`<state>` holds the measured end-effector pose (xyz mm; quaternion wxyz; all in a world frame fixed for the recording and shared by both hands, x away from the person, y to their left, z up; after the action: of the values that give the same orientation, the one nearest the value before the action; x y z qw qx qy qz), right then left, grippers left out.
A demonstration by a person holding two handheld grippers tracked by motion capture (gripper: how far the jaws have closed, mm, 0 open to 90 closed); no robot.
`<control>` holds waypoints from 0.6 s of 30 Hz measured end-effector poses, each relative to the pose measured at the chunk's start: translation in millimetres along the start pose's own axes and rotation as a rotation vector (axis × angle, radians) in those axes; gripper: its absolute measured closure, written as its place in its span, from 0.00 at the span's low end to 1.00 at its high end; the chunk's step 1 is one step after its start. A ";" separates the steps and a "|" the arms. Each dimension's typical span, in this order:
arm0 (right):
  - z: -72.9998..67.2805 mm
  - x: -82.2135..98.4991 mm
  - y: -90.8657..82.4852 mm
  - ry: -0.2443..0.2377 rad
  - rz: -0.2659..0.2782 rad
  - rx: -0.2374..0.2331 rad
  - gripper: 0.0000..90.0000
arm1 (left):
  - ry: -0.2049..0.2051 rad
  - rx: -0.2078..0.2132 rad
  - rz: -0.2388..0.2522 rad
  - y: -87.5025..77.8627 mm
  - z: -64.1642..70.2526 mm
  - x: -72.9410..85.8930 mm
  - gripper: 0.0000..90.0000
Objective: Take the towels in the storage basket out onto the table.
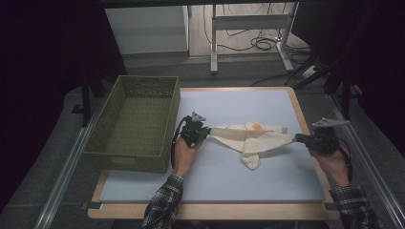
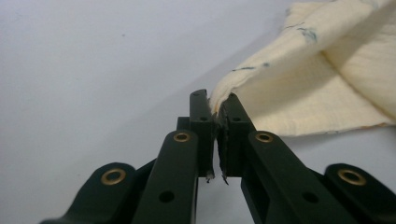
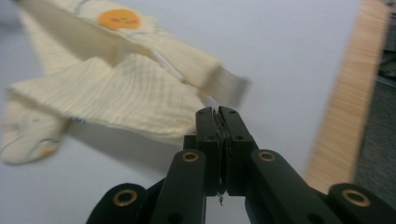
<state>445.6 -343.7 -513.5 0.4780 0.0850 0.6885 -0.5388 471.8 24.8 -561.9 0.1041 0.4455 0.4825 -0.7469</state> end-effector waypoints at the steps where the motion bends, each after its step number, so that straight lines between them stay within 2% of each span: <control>1: 7.5 -0.2 -0.9 0.008 -0.001 0.018 0.97 | -0.005 -0.008 -0.001 -0.1 -1.4 -0.3 0.96; 4: 33.4 -1.0 -1.3 0.051 -0.006 0.068 0.97 | -0.018 -0.043 -0.002 0.1 -7.4 -1.9 0.96; 9: 46.0 4.8 4.7 0.078 -0.029 0.088 0.97 | -0.059 -0.085 -0.018 6.6 -17.4 -1.9 0.94; 11: 45.8 10.5 8.6 0.096 -0.038 0.070 0.95 | -0.066 -0.088 -0.037 10.4 -17.3 0.7 0.79; 12: 43.1 15.6 9.7 0.087 -0.047 0.075 0.90 | -0.056 -0.107 -0.035 10.9 -16.6 1.6 0.65; 13: 43.1 15.6 9.7 0.087 -0.047 0.075 0.90 | -0.044 -0.117 -0.033 10.7 -14.7 2.4 0.65; 16: 38.2 18.5 5.5 0.083 -0.033 0.062 0.86 | -0.008 -0.126 -0.014 4.7 -4.6 1.9 0.53; 18: 35.0 18.6 0.5 0.083 -0.021 0.054 0.84 | 0.015 -0.109 0.000 -1.3 6.6 1.6 0.49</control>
<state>455.9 -379.8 -526.5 0.4407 0.1131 0.6938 -0.5582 466.4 20.5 -561.4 0.1248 0.4449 0.5233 -0.7160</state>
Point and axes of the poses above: each handheld gripper's, and its own axes: y roughly forward along the jaws, x roughly out of its underside, z roughly to its right, the point moved 8 cm from there along y, roughly forward along the jaws, and after that the axes turned 2 degrees about -y, right-handed, at the moved point
